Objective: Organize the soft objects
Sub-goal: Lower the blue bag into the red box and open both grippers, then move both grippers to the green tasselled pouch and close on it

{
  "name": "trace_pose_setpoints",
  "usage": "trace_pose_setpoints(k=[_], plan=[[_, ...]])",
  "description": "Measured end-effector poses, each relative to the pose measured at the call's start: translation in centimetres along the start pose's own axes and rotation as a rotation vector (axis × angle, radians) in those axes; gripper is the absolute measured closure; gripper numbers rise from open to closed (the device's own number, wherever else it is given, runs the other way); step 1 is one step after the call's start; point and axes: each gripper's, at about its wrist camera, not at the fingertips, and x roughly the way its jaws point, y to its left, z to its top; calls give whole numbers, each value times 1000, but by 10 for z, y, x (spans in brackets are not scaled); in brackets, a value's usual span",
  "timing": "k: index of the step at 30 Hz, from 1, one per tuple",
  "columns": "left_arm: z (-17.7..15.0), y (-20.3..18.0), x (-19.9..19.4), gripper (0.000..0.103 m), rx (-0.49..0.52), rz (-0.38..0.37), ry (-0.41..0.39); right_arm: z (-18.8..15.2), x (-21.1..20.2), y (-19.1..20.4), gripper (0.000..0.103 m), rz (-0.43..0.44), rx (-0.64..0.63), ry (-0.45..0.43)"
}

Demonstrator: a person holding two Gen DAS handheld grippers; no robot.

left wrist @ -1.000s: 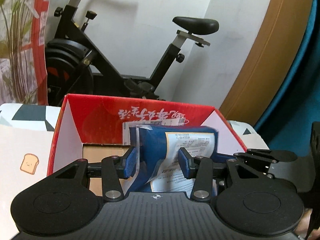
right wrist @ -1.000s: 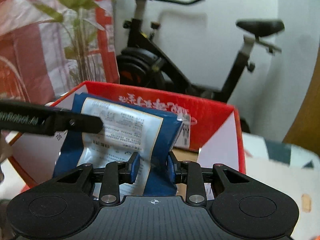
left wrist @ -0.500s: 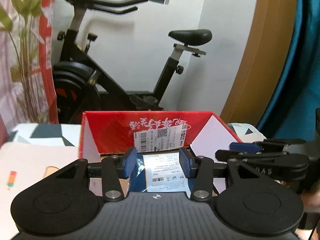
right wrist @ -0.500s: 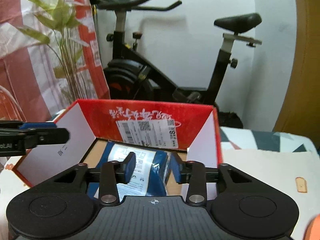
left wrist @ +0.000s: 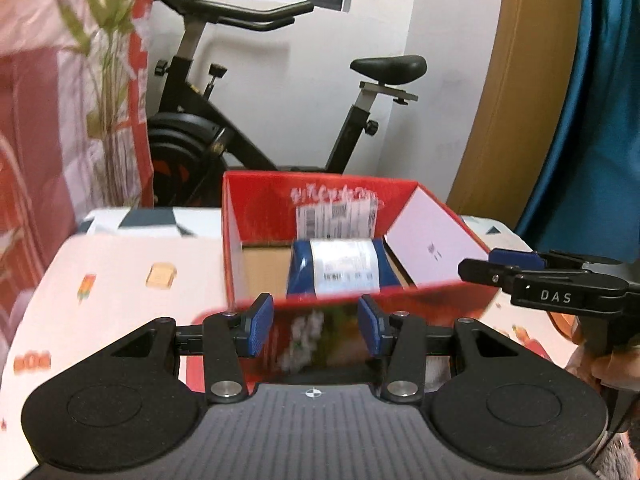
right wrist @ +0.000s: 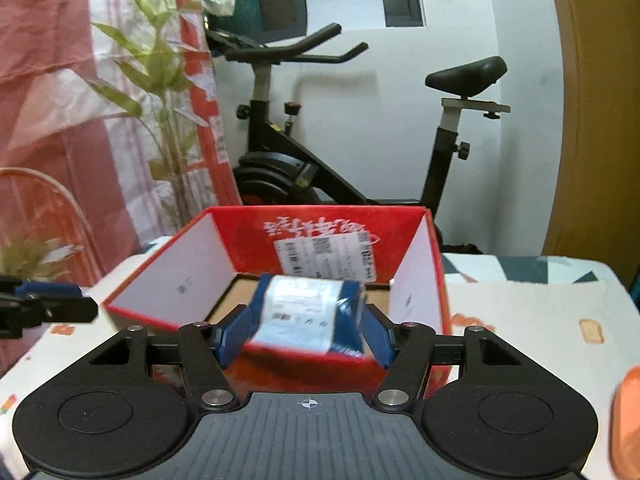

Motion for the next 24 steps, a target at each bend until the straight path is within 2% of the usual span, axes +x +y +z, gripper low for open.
trace_pose_setpoints(k=[5, 8, 12, 13, 15, 16, 18, 22, 24], plan=[[-33, 4, -18, 55, -54, 23, 26, -33, -25, 8, 45, 34, 58, -28], [-52, 6, -22, 56, -92, 32, 59, -57, -33, 10, 46, 46, 99, -2], [-76, 9, -26, 57, -186, 17, 79, -87, -38, 20, 49, 51, 80, 48], [-81, 10, -27, 61, -206, 17, 82, -94, -38, 22, 52, 54, 73, 58], [-89, 11, -27, 69, -240, 34, 77, -106, -42, 26, 63, 72, 68, 53], [-92, 12, -28, 70, -252, 52, 75, -110, -43, 28, 67, 88, 65, 48], [-97, 17, -28, 70, -287, 86, 74, -115, -44, 33, 68, 99, 47, 53], [-104, 25, -28, 71, -333, 80, 78, -119, -43, 42, 69, 124, 20, 69], [-109, 23, -29, 70, -342, 47, 75, -122, -41, 46, 69, 136, 2, 86]])
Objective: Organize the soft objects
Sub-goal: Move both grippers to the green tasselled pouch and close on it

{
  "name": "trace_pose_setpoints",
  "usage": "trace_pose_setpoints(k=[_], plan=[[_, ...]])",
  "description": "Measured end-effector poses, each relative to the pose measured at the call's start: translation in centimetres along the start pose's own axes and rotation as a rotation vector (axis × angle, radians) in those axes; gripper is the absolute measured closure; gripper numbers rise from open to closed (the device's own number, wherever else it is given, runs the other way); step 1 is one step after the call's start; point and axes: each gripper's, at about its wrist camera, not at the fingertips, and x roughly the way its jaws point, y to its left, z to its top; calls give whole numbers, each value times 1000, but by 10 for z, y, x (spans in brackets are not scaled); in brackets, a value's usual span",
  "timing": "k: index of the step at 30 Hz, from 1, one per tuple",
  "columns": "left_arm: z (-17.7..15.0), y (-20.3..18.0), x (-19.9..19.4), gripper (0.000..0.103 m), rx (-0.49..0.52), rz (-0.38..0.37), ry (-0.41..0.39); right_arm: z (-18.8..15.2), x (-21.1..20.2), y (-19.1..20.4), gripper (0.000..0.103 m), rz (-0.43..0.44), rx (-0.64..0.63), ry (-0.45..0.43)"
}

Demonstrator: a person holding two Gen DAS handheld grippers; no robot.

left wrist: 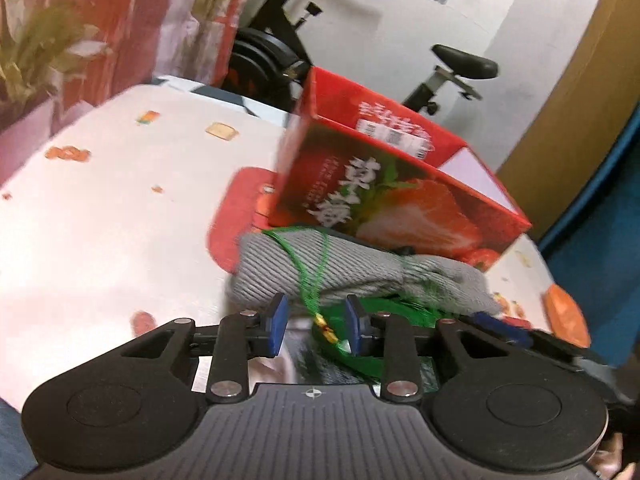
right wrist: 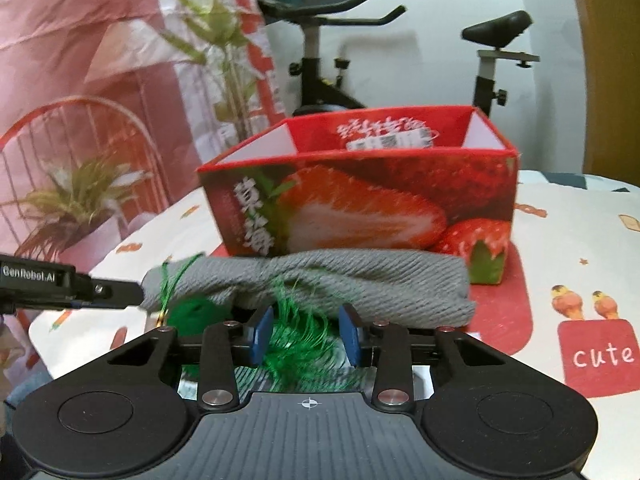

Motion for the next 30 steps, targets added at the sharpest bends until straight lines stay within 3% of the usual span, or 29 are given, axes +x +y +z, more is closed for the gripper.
trace_pose_setpoints(k=[6, 10, 17, 30], plan=[[-9, -11, 4, 70, 40, -43, -2, -11, 9, 7, 67, 29, -20, 77], [-13, -6, 6, 67, 15, -56, -24, -11, 7, 15, 61, 70, -35, 74], [-15, 3, 12, 66, -43, -51, -6, -13, 12, 23, 61, 80, -71, 104], [-12, 2, 27, 59, -60, -130, -15, -16, 18, 27, 60, 99, -136, 112]])
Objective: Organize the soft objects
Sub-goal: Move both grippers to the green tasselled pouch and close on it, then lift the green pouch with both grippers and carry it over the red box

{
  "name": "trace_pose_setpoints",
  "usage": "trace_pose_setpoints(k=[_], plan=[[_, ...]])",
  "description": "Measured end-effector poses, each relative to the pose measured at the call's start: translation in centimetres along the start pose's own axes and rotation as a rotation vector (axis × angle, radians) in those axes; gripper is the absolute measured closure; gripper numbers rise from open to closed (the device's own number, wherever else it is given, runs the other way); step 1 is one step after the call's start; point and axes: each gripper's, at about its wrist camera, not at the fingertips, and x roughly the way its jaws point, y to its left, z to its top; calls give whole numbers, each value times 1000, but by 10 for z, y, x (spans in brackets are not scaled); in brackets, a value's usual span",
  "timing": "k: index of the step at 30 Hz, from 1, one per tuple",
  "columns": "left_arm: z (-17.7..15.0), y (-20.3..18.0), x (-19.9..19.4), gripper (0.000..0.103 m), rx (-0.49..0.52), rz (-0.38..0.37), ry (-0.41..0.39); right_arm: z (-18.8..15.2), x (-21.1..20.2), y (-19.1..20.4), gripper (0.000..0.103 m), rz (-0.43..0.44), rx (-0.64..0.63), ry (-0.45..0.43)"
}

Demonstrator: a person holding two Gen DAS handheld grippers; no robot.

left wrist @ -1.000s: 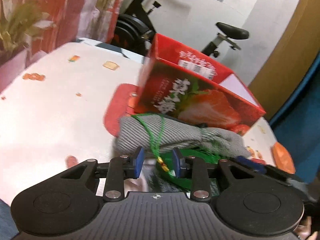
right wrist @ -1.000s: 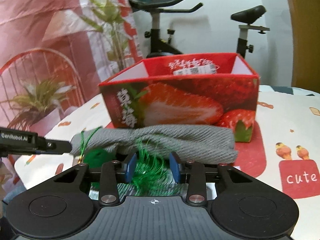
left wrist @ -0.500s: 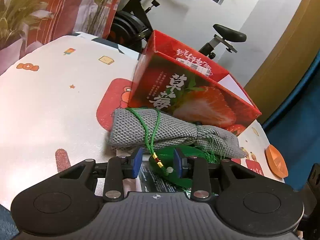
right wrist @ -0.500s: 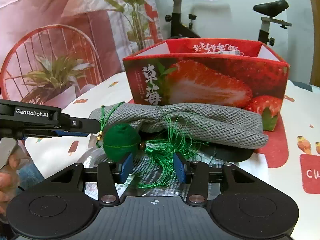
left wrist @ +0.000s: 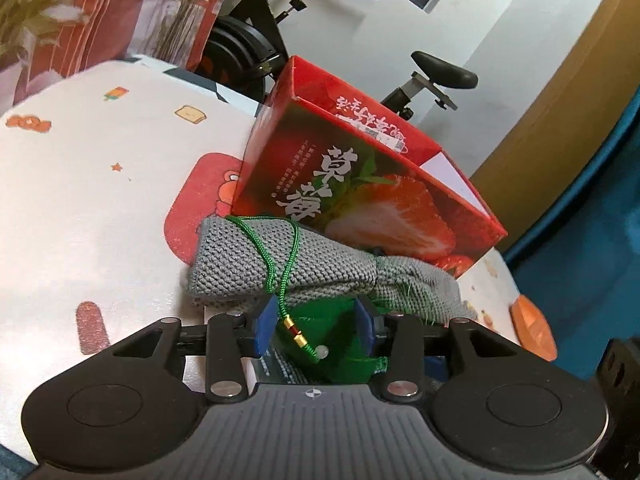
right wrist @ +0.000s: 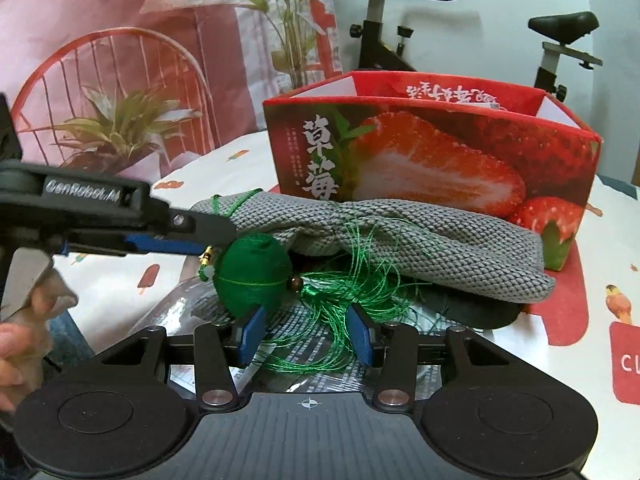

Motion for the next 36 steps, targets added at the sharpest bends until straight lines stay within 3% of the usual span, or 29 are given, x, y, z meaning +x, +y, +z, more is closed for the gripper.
trace_pose_setpoints(k=[7, 13, 19, 27, 32, 36], plan=[[-2, 10, 14, 60, -102, -97, 48, 7, -1, 2, 60, 33, -3, -16], [-7, 4, 20, 60, -95, -155, 84, 6, 3, 3, 59, 45, -5, -5], [-16, -2, 33, 61, -80, -161, 130, 4, 5, -3, 59, 41, 18, 5], [-4, 4, 21, 53, -123, -179, 31, 10, 5, -7, 55, 16, -13, -28], [-1, 11, 37, 54, -172, -154, 67, 14, 10, -4, 56, 43, -27, -27], [-5, 13, 41, 54, -186, -174, 73, 13, 15, -5, 62, 63, -22, -12]])
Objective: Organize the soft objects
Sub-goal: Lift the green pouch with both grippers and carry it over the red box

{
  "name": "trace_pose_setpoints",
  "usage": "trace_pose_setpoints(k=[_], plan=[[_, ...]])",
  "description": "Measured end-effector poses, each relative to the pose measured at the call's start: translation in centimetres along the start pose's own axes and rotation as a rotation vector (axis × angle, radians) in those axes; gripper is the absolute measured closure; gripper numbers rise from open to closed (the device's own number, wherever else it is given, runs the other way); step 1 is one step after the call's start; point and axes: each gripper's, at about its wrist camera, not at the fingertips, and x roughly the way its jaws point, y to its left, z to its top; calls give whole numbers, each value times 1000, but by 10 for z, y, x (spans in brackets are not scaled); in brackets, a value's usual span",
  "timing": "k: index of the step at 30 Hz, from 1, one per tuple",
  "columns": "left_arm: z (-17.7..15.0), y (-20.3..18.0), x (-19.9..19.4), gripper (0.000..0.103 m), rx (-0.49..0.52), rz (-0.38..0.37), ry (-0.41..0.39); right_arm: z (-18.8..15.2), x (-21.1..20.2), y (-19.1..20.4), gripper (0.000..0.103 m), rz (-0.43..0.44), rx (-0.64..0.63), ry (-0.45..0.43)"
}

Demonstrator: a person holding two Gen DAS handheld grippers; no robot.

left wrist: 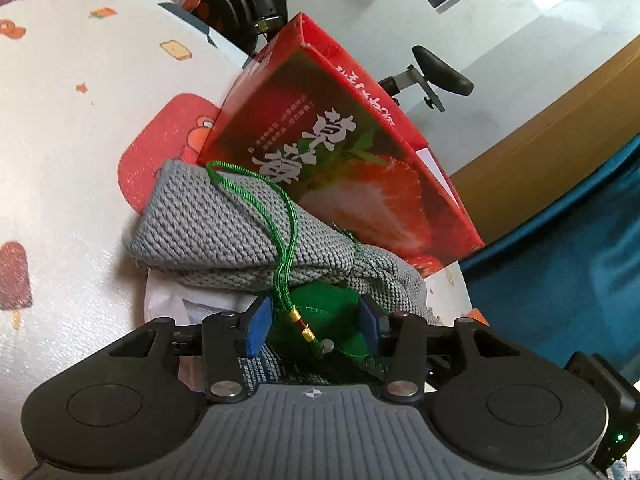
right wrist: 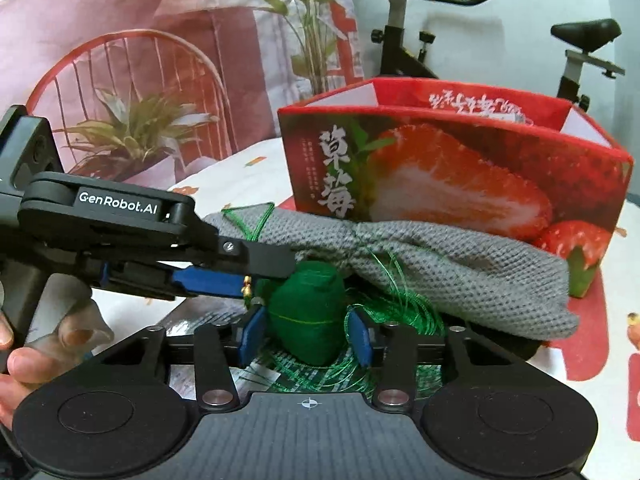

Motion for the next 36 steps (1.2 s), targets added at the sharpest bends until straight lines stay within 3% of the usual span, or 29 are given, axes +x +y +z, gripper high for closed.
trace_pose_setpoints(k=[13, 32, 36], plan=[[-8, -14, -17, 56, 48, 2, -15, -3, -18, 4, 65, 22, 19, -19], [-22, -63, -68, 56, 152, -43, -133, 7, -81, 24, 66, 5, -46, -178], [-5, -80, -76, 56, 169, -54, -147, 29, -92, 23, 66, 7, -31, -204]])
